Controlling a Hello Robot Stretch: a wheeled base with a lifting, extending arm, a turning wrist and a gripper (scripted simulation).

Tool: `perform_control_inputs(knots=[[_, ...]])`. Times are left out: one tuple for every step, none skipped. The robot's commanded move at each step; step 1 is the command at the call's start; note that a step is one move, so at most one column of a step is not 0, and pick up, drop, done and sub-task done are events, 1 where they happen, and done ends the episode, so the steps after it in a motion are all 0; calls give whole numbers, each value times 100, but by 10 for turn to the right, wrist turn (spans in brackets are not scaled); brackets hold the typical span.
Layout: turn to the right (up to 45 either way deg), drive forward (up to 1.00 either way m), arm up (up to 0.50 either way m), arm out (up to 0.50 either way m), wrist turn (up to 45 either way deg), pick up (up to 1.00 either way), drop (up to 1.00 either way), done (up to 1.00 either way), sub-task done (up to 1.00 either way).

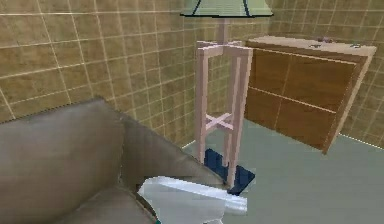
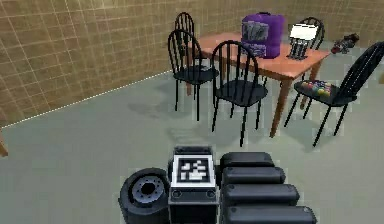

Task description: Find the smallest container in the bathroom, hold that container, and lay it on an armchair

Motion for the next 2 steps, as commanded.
perform_control_inputs(knots=[[-330,0,0,0,0,0,0,0,0],[-450,0,0,0,0,0,0,0,0]])
